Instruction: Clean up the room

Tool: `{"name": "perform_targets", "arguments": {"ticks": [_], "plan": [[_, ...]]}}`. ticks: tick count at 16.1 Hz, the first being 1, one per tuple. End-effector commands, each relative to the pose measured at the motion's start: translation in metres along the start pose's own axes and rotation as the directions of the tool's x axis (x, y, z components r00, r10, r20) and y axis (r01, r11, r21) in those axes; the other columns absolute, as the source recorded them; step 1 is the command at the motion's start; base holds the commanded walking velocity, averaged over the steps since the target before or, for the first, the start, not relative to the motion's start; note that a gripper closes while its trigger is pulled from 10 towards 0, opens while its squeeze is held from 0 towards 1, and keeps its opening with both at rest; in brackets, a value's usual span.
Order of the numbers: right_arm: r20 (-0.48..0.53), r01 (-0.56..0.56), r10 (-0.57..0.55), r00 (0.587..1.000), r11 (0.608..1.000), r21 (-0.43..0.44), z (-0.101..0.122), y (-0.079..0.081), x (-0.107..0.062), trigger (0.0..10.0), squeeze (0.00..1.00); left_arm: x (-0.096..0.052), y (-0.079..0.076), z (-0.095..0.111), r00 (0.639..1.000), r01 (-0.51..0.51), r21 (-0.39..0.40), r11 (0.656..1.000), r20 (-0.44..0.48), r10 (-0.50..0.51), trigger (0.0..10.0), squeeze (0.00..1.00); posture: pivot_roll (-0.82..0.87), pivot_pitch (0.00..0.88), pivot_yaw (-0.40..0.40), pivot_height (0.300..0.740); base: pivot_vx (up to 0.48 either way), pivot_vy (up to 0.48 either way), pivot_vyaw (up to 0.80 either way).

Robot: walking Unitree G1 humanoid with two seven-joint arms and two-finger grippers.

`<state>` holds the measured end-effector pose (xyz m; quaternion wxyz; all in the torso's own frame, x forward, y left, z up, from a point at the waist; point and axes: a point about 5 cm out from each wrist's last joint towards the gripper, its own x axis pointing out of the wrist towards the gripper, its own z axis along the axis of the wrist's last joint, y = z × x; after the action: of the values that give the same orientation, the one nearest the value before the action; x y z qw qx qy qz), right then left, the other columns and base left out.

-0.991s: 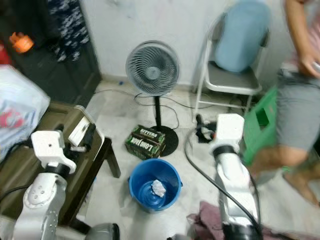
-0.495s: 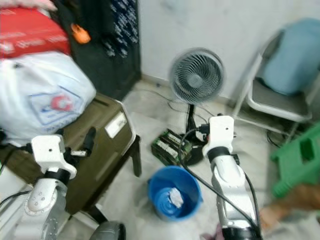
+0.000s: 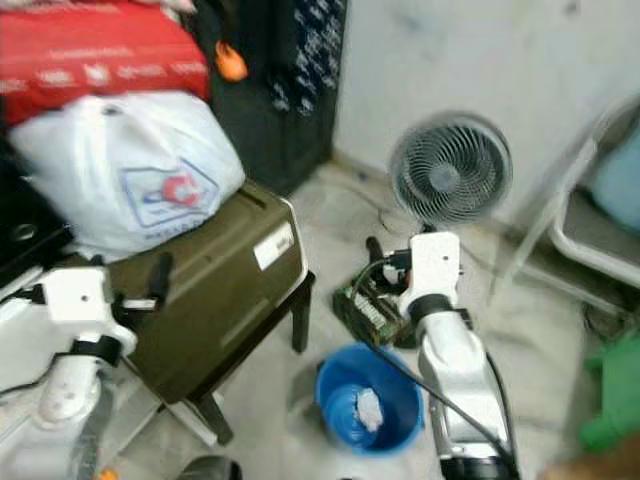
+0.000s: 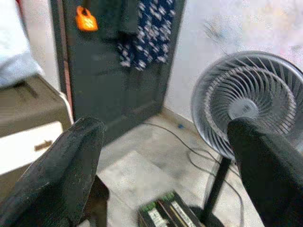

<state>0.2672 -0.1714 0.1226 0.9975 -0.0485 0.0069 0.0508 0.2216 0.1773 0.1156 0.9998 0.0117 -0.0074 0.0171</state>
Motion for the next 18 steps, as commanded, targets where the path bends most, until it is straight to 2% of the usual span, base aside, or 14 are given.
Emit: {"name": "perform_targets", "arguments": {"ticks": [1,8,11,12,14,18], "plan": [[-0.003,0.003,-0.003,1.000,1.000,-0.007,0.001,-0.004,0.000,10.0,0.00,0.000,-0.002,0.001,1.000,-0.003,0.007,1.000,0.001,0.003,10.0,0.00,-0.05,0.000,-0.050,0.740,0.000,0.000,0.80],[-0.010,-0.007,0.007,1.000,1.000,0.006,0.001,-0.002,-0.001,10.0,0.00,0.001,0.000,0.000,1.000,-0.031,0.050,0.998,0.004,0.031,10.0,0.00,-0.05,0.000,-0.050,0.740,0.000,0.000,0.80],[-0.018,-0.004,0.004,1.000,1.000,0.012,-0.001,-0.005,-0.008,10.0,0.00,-0.007,0.005,-0.002,0.999,-0.044,0.072,0.996,-0.004,0.044,10.0,0.00,-0.05,0.000,-0.046,0.740,0.000,0.000,0.80],[-0.028,0.004,-0.004,1.000,1.000,0.005,-0.003,-0.011,-0.014,10.0,0.00,-0.013,0.009,-0.005,0.998,-0.061,0.083,0.995,-0.013,0.063,10.0,0.00,-0.05,0.000,-0.043,0.740,0.000,0.000,0.80],[-0.041,0.016,-0.015,0.999,1.000,0.002,-0.007,-0.014,-0.015,10.0,0.00,-0.016,0.009,-0.006,0.997,-0.067,0.092,0.993,-0.020,0.070,10.0,0.00,-0.04,0.000,-0.038,0.740,0.000,0.000,0.80],[-0.003,0.050,-0.050,0.999,0.998,0.044,-0.002,-0.009,-0.004,10.0,0.00,-0.004,0.004,-0.001,1.000,-0.029,0.110,0.994,0.003,0.029,10.0,0.00,-0.04,0.000,0.012,0.740,0.000,0.000,0.13]]}}
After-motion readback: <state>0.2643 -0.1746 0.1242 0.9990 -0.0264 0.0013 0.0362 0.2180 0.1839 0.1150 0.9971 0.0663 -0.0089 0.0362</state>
